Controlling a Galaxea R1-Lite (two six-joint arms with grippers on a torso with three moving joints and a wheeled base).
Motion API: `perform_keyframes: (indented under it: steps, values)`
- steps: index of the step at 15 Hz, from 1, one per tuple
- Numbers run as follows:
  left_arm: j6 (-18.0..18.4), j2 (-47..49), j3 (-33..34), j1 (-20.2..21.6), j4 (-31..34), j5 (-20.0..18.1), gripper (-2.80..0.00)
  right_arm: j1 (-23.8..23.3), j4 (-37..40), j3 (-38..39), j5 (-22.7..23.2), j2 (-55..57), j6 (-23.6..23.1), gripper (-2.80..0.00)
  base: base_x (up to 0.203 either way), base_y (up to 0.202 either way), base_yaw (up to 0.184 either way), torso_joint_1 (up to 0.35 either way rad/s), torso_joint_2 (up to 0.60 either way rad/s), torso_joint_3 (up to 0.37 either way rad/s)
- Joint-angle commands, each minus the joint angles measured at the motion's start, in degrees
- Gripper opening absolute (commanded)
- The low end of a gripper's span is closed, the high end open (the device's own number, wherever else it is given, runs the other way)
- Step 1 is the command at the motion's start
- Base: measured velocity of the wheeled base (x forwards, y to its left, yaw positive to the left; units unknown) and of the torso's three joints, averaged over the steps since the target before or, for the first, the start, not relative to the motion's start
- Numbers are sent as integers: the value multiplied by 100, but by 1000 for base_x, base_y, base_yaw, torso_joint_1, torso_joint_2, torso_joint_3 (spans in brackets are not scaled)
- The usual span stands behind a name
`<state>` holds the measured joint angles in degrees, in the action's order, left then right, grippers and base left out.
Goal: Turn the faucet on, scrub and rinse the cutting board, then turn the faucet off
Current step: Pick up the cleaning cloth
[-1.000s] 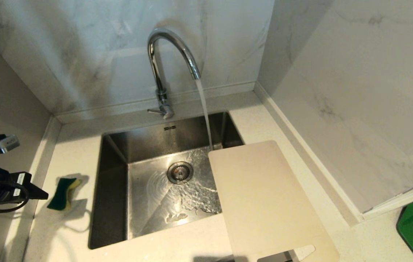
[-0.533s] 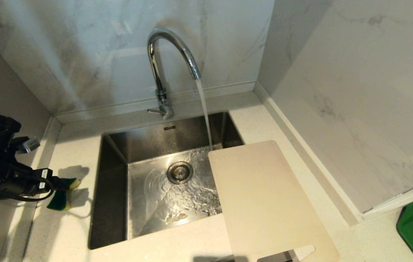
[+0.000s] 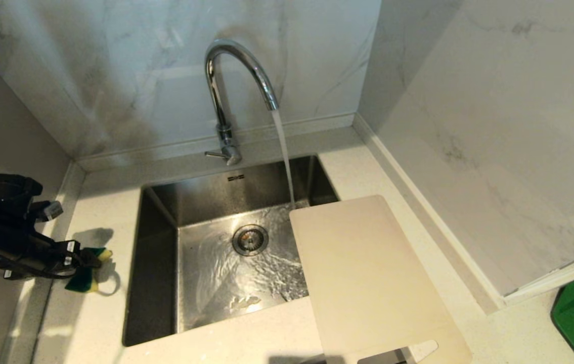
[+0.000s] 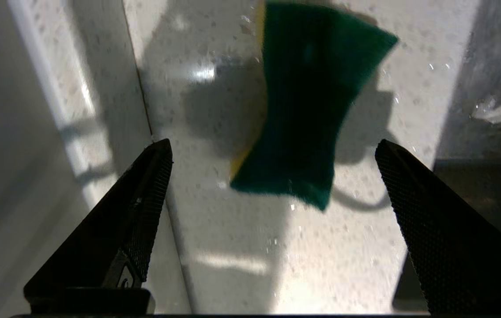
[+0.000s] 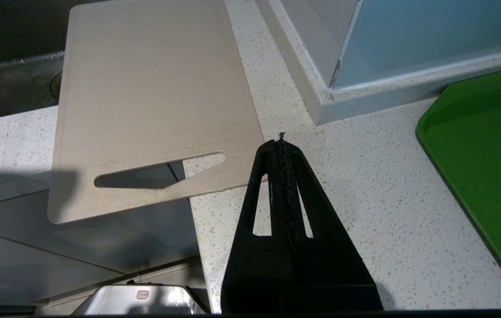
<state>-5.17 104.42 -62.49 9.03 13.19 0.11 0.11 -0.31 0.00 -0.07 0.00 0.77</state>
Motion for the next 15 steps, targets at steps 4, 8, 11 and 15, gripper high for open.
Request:
perform_keyframes:
  steps: [4, 8, 11, 15]
  values:
    - [-10, 501, -71, 28, -290, -12, 0, -2, -4, 0, -1, 0, 2, -280, 0, 0, 0, 0, 0, 0]
    - [-36, 518, -132, 28, -290, -80, -280, 3, -4, 0, -1, 0, 2, -280, 0, 0, 0, 0, 0, 0]
    - [-126, 521, -181, 61, -284, -233, -280, -2, -4, 0, -1, 0, 2, -280, 0, 0, 0, 0, 0, 0]
    - [-274, 471, -261, -18, -229, -363, -280, -2, -4, 0, -1, 0, 11, -280, 0, 0, 0, 0, 0, 0]
